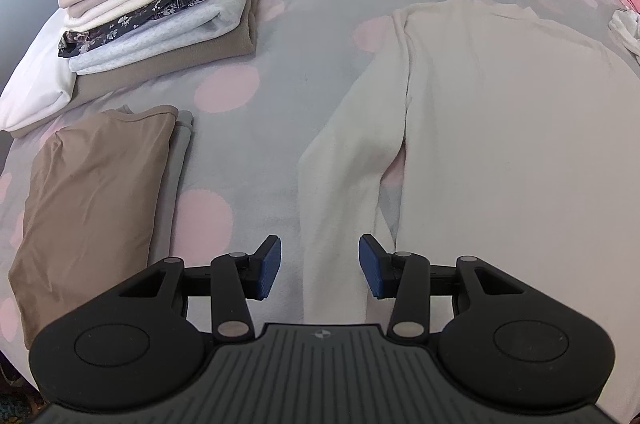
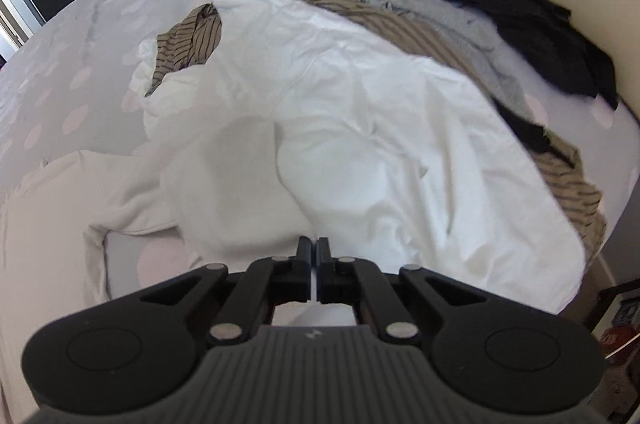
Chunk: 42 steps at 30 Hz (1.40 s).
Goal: Fold clothes
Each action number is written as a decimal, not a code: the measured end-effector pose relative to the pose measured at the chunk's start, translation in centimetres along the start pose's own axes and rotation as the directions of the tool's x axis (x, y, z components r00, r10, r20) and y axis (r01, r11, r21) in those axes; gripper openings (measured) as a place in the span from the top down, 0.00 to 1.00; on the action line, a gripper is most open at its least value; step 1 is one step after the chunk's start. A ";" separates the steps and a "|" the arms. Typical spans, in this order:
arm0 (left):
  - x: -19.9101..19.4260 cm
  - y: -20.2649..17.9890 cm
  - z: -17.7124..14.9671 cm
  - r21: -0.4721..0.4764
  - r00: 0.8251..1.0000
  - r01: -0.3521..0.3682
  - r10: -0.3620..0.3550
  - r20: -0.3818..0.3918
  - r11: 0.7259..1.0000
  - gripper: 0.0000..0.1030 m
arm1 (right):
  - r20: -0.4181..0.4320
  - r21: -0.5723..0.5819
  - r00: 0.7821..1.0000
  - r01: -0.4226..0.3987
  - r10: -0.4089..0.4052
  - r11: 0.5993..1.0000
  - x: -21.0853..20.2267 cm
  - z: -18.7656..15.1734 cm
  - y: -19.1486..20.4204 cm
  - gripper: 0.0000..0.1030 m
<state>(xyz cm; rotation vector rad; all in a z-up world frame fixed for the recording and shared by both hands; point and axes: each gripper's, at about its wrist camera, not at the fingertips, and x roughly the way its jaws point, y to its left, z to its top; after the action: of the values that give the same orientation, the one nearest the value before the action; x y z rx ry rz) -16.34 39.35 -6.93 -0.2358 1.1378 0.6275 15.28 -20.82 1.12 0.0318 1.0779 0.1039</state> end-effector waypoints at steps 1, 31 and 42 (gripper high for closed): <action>0.1 0.0 0.0 0.002 1.000 -0.003 0.004 -0.001 1.000 0.60 | 0.009 -0.013 1.000 0.030 -0.030 0.999 -0.4 0.8 -0.3 0.98; 1.7 -2.2 0.1 0.126 0.997 -0.072 0.074 -0.009 0.989 0.60 | 0.028 0.112 0.940 0.335 -0.340 0.935 4.5 7.5 -8.0 0.69; 1.1 -1.6 0.1 0.124 0.996 -0.093 0.094 0.003 0.988 0.59 | -0.042 0.372 0.995 0.104 -0.095 0.923 5.1 4.2 -9.6 0.69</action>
<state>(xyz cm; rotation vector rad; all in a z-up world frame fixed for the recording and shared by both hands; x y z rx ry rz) -15.07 38.51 -8.07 -0.0772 1.1914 0.6363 22.08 -29.78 -2.10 0.3203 1.1084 -0.1958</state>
